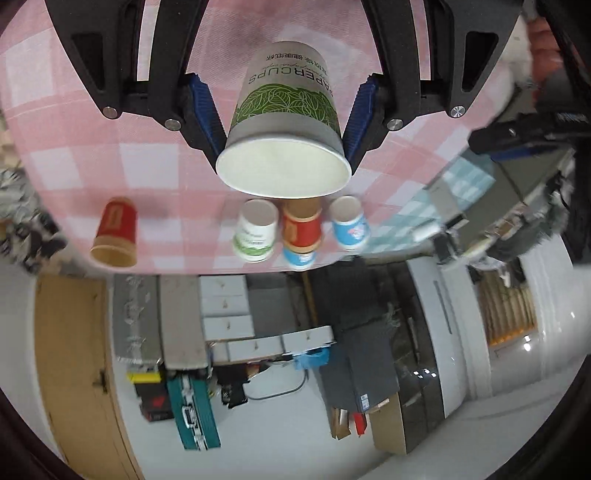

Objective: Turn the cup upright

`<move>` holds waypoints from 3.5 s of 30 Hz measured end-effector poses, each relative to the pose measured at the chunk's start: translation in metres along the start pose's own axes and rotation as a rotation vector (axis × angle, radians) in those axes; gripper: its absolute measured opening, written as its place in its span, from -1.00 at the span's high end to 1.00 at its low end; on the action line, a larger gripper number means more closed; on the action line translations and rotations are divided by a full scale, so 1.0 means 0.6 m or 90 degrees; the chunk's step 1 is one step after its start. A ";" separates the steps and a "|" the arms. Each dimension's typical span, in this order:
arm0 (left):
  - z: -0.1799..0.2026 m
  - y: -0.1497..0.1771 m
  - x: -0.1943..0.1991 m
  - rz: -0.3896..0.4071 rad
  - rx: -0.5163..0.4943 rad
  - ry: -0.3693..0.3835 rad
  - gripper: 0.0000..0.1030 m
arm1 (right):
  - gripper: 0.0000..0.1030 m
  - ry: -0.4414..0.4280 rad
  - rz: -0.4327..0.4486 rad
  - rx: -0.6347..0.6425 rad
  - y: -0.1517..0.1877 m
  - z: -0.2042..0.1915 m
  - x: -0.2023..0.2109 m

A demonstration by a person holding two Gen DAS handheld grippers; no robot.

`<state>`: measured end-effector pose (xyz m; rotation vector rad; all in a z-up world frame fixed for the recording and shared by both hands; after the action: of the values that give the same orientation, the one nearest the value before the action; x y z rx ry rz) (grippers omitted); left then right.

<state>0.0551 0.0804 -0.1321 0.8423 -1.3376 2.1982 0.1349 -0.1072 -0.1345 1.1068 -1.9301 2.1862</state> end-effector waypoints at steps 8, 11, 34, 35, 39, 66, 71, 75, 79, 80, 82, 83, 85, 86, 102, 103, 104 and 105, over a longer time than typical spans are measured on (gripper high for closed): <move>0.031 -0.017 -0.060 -0.011 -0.004 -0.005 -0.98 | -0.21 0.049 -0.038 0.045 0.018 0.009 -0.062; 0.033 -0.015 -0.072 -0.018 -0.009 -0.009 -0.98 | -0.21 0.041 -0.051 0.070 0.029 -0.001 -0.071; 0.023 -0.002 -0.066 -0.025 -0.004 -0.019 -0.98 | -0.91 -0.003 -0.114 0.106 0.106 -0.028 0.000; 0.026 -0.003 -0.063 -0.021 -0.006 -0.020 -0.98 | -0.92 -0.013 -0.116 0.096 0.107 -0.027 0.006; 0.042 -0.005 -0.053 -0.015 -0.020 -0.010 -0.98 | -0.97 -0.018 -0.115 0.027 0.104 0.002 0.034; 0.148 0.010 0.029 0.079 -0.128 0.004 -0.98 | -1.00 -0.010 0.036 0.015 -0.010 0.004 0.191; 0.144 0.012 0.033 0.083 -0.122 0.005 -0.98 | -1.00 -0.015 0.036 0.012 -0.011 0.003 0.192; 0.139 0.012 0.037 0.080 -0.122 0.004 -0.98 | -1.00 -0.014 0.034 0.013 -0.012 0.003 0.192; 0.138 0.012 0.039 0.081 -0.122 0.007 -0.98 | -1.00 -0.013 0.034 0.019 -0.013 0.002 0.193; 0.138 0.011 0.037 0.080 -0.122 0.007 -0.98 | -1.00 -0.014 0.034 0.020 -0.013 0.001 0.193; 0.137 0.012 0.038 0.079 -0.122 0.007 -0.98 | -1.00 -0.016 0.035 0.019 -0.014 0.001 0.193; 0.138 0.011 0.038 0.080 -0.121 0.007 -0.98 | -1.00 -0.015 0.036 0.019 -0.015 0.001 0.193; 0.138 0.013 0.038 0.078 -0.122 0.008 -0.98 | -1.00 -0.018 0.036 0.017 -0.015 0.002 0.193; 0.137 0.009 0.037 0.078 -0.121 0.007 -0.98 | -1.00 -0.017 0.036 0.017 -0.016 0.001 0.193; 0.137 0.004 0.037 0.078 -0.118 0.007 -0.98 | -1.00 -0.016 0.038 0.020 -0.020 0.000 0.196; 0.136 0.004 0.036 0.078 -0.120 0.006 -0.98 | -1.00 -0.017 0.038 0.020 -0.021 0.000 0.195; 0.136 0.004 0.036 0.077 -0.120 0.006 -0.98 | -1.00 -0.019 0.038 0.019 -0.021 -0.001 0.195; 0.136 0.004 0.036 0.077 -0.121 0.007 -0.98 | -1.00 -0.020 0.039 0.018 -0.021 -0.001 0.195</move>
<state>0.0601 0.0075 -0.0901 0.6951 -1.6003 2.1188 0.0529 -0.1534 -0.0638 1.1063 -1.9771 2.2473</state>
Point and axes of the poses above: each gripper's, at about its wrist camera, not at the fingertips, and x roughly against the way its jaws point, z to its right, y to its underside, the point moved 9 cm from there along -x, roughly the way its jaws point, and after that the axes turned 10 degrees about x, right-handed, at the moved point
